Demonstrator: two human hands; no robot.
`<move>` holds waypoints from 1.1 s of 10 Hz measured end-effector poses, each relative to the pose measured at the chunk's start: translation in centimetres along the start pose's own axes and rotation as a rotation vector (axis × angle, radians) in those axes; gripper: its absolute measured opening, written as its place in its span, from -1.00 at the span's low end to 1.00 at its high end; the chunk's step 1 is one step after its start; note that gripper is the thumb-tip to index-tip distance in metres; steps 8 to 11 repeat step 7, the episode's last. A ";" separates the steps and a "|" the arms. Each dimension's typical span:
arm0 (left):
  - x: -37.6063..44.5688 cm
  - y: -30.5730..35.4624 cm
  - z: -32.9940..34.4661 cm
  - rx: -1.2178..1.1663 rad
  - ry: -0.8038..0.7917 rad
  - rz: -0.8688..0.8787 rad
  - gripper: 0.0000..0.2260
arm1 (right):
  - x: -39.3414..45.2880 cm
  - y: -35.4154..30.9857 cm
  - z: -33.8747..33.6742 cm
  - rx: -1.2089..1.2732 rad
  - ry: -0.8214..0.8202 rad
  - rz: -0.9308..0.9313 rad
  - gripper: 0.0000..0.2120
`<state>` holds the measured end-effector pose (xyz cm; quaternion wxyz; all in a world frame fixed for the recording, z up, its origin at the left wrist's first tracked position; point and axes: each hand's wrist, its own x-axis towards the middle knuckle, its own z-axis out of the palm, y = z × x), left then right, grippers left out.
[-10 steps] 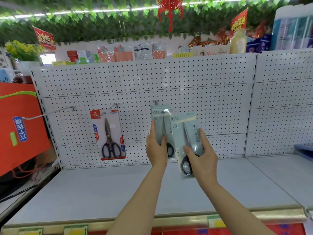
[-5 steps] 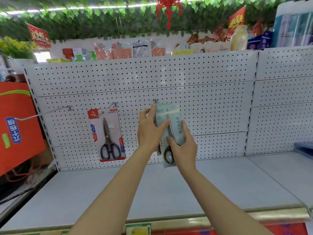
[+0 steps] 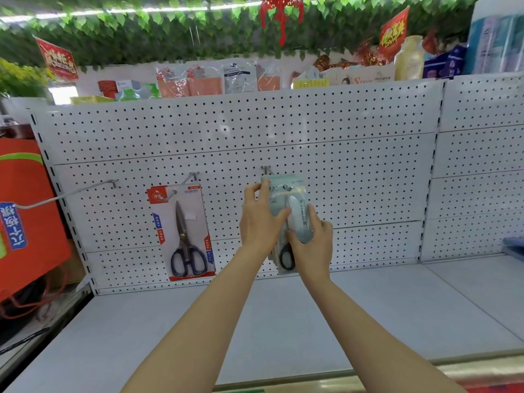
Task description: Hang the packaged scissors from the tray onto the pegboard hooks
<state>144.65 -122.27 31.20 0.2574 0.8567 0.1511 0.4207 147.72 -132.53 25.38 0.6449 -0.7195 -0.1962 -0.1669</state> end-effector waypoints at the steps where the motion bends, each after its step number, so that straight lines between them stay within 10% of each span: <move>1: 0.1 -0.3 0.2 -0.002 -0.007 0.005 -0.24 | 0.5 0.4 0.2 -0.026 0.006 0.004 -0.33; 11: -3.1 1.0 -5.6 0.245 -0.072 -0.030 -0.18 | -0.1 -1.6 -3.4 -0.300 -0.121 -0.127 -0.28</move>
